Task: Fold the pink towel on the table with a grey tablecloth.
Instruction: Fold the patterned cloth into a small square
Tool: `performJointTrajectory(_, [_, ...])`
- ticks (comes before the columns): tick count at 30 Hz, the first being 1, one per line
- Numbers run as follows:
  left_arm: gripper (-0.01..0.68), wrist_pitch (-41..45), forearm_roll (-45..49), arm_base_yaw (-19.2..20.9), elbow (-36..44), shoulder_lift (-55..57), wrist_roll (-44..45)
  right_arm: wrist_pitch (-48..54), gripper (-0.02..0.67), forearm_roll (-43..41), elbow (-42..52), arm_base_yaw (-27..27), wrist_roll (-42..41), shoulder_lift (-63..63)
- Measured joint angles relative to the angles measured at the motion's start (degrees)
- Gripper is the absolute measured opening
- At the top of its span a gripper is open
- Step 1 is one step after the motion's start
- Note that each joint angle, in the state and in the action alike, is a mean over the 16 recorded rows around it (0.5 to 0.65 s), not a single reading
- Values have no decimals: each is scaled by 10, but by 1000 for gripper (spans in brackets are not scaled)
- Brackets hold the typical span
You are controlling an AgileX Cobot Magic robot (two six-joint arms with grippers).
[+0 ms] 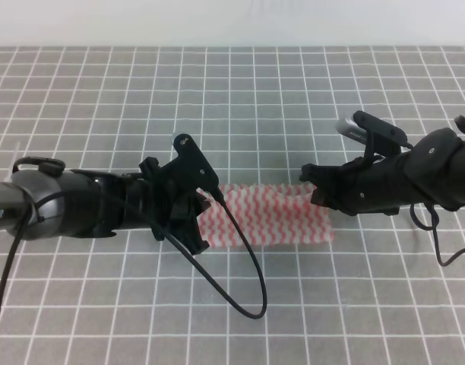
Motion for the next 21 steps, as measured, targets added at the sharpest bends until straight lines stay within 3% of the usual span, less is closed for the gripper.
performJointTrajectory(21, [0, -8, 3, 0, -11, 3, -6, -11, -2, 8, 0, 0, -1, -1])
